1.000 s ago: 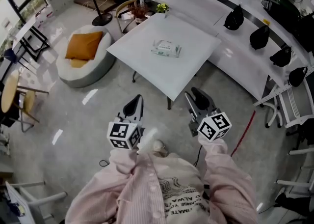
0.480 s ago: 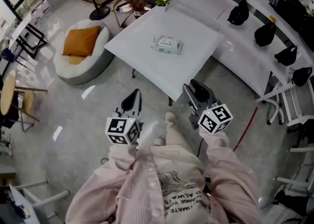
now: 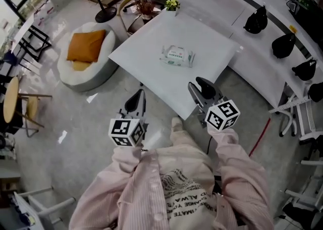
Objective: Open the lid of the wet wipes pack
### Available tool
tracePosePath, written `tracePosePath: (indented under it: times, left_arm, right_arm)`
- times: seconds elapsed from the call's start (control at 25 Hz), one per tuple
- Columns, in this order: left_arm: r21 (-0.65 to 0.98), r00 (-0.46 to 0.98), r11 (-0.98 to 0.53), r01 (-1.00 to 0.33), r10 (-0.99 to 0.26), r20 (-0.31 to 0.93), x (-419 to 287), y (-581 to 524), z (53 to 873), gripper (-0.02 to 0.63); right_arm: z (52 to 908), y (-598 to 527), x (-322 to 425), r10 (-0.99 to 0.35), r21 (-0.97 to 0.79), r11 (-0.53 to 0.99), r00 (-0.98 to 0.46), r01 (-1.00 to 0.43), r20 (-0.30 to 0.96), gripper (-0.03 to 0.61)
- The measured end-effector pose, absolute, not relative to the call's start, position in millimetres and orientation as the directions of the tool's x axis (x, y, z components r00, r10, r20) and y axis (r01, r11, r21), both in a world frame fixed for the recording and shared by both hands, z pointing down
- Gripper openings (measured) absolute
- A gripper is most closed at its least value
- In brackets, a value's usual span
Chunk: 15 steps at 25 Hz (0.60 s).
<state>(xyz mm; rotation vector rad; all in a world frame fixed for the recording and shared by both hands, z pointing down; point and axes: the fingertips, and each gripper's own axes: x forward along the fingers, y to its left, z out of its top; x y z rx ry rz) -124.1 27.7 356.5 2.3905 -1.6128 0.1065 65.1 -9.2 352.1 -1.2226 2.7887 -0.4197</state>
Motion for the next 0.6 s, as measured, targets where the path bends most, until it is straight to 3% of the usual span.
tracePosePath:
  times: [0.6]
  left_arm:
    - [0.218,0.346,-0.294,-0.931,-0.900,0.265,-120.2,-92.0,379.6,0.000]
  right_arm:
    - [378.2,-142.4,60.6,-0.681,-0.275,0.673,-0.720,-0.687,0.131,0.123]
